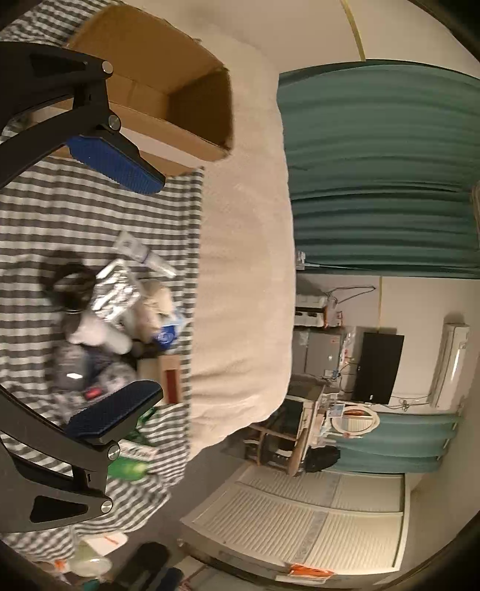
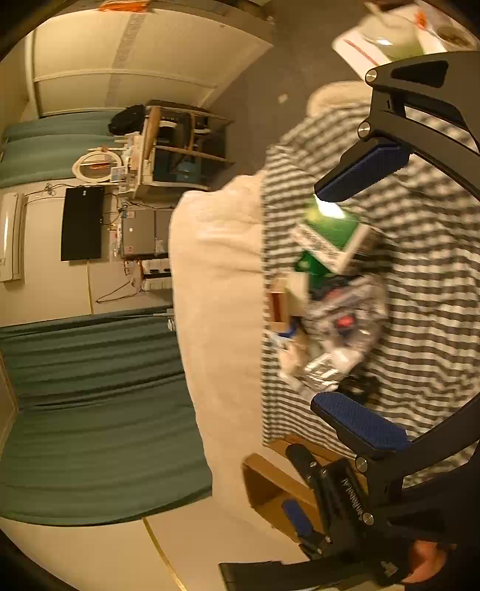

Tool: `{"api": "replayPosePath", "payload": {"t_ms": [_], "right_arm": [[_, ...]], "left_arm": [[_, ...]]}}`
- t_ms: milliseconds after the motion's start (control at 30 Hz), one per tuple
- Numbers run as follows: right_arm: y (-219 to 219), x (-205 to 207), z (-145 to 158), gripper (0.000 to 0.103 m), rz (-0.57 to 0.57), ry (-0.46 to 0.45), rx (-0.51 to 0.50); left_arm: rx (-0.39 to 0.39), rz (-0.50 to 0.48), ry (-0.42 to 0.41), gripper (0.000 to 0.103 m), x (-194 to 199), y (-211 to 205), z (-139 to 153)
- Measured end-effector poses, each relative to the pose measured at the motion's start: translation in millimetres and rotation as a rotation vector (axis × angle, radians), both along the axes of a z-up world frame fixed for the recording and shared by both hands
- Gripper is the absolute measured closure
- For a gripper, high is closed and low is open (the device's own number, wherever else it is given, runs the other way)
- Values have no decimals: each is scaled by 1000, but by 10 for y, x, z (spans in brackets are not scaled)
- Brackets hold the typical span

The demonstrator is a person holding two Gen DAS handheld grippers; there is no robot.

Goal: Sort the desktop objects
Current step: 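Reach both tools toward the pile of items on the bed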

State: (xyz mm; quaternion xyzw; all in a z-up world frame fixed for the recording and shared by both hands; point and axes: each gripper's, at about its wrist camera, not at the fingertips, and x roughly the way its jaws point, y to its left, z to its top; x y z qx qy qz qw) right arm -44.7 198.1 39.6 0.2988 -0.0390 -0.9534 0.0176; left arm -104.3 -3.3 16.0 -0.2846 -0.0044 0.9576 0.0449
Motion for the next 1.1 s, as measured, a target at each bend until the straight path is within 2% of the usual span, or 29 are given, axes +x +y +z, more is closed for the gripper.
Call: {"api": "replayPosePath", "payload": {"t_ms": [100, 167, 200, 267, 367, 467, 533, 633, 800, 1000, 1100], "right_arm": [[-7, -309, 117, 0, -30, -6, 28], [42, -403, -4, 0, -82, 8, 10], [61, -381, -91, 0, -106, 17, -2], [129, -331, -380, 0, -145, 16, -45], [191, -478, -748, 0, -155, -98, -59], [211, -565, -839, 0, -186, -119, -21], [257, -583, -920, 0, -205, -131, -42], [381, -658, -1055, 0, -240, -151, -92], [482, -858, -1294, 0, -289, -223, -159], [503, -1075, -1508, 0, -360, -279, -158], [484, -1140, -1624, 0, -365, -302, -161]], "left_arm": [[-28, -10, 11, 0, -145, 28, -235], [-45, -4, 16, 0, -136, -20, -527], [-60, 12, -7, 0, -142, -59, -752], [-75, 31, -71, 0, -193, -69, -1009], [-45, 21, -211, 0, -263, -81, -1299], [-49, -2, -200, 0, -211, -3, -1347], [-59, 0, -201, 0, -191, 13, -1415], [-50, 14, -259, 0, -244, -14, -1503], [-48, 39, -291, 0, -329, -51, -1627], [-36, 30, -305, 0, -330, -59, -1671], [-50, 15, -312, 4, -344, -19, -1702]]}}
